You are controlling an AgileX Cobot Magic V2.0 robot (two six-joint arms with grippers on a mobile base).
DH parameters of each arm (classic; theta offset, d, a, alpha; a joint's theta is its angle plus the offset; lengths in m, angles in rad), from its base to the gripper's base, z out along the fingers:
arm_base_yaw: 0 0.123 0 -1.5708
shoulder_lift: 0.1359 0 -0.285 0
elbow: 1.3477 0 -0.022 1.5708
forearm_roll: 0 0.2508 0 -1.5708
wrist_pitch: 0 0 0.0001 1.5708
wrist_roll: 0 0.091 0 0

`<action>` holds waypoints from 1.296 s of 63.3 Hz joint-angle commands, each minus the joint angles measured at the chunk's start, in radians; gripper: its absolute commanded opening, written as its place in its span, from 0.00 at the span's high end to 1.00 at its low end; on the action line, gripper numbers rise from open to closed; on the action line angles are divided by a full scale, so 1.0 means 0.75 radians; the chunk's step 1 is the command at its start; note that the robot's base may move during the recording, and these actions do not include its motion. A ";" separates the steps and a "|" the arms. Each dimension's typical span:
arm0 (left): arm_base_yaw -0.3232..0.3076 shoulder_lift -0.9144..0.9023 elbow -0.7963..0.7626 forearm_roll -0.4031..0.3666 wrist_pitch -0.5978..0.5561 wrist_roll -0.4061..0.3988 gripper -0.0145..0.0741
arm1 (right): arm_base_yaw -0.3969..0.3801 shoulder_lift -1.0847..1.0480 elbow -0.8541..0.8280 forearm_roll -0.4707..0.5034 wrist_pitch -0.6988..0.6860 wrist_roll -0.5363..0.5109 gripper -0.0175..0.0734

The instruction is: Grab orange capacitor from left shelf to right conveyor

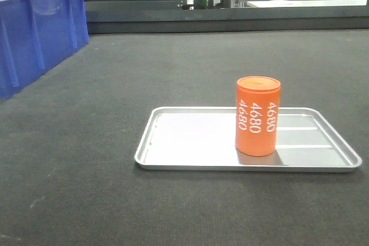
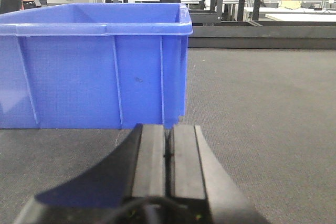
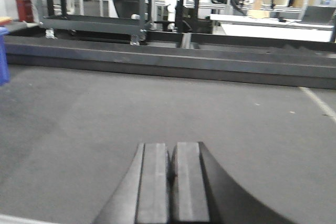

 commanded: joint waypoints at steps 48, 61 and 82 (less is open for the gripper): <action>-0.010 0.014 -0.010 0.000 -0.113 0.000 0.95 | -0.089 -0.486 0.389 -0.315 -0.160 0.438 0.75; -0.010 0.014 -0.010 -0.007 -0.113 0.000 0.95 | -0.088 -0.567 0.508 -0.328 -0.197 0.437 0.75; -0.010 0.014 -0.010 0.000 -0.113 0.000 0.95 | -0.088 -0.567 0.558 -0.330 -0.243 0.439 0.75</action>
